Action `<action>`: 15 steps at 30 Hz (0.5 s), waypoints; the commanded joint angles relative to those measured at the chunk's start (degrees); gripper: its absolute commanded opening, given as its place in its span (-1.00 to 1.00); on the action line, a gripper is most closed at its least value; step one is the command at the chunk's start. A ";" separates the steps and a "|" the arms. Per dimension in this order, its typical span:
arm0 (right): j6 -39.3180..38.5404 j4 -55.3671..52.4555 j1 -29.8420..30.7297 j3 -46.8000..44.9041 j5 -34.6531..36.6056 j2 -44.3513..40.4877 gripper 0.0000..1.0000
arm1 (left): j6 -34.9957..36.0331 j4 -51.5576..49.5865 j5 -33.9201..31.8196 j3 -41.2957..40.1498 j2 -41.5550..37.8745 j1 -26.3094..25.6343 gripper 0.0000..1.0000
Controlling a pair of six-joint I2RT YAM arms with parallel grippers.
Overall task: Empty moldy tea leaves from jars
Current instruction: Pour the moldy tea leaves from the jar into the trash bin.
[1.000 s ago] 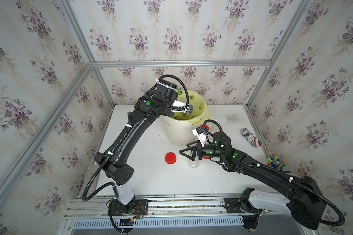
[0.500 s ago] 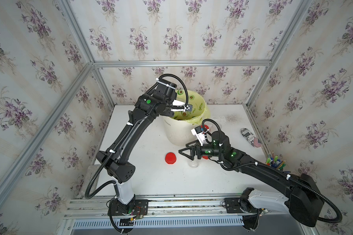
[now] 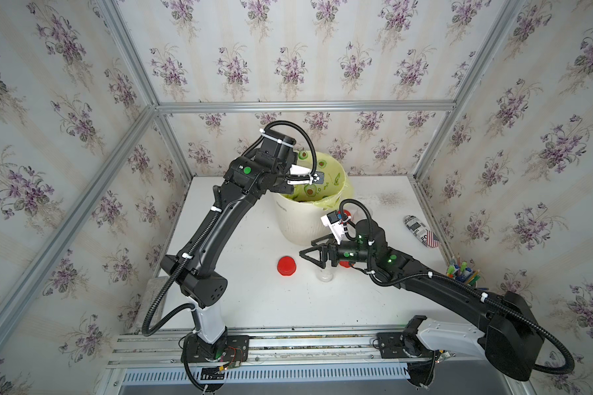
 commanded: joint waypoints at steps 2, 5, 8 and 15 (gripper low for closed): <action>0.56 1.37 0.00 0.08 -0.21 -0.27 0.95 | -2.56 -1.12 2.72 0.30 0.19 0.20 0.45; 0.39 1.49 0.00 -0.18 -0.03 -0.54 0.95 | -3.63 -2.10 3.31 2.62 0.84 0.33 0.45; 0.43 1.72 0.00 -0.60 -0.23 -0.82 0.95 | -2.64 -2.53 0.80 3.56 1.28 0.32 0.45; 0.74 2.41 0.00 -1.49 -0.24 -0.99 0.95 | -1.83 -2.50 -0.65 3.02 1.16 0.31 0.45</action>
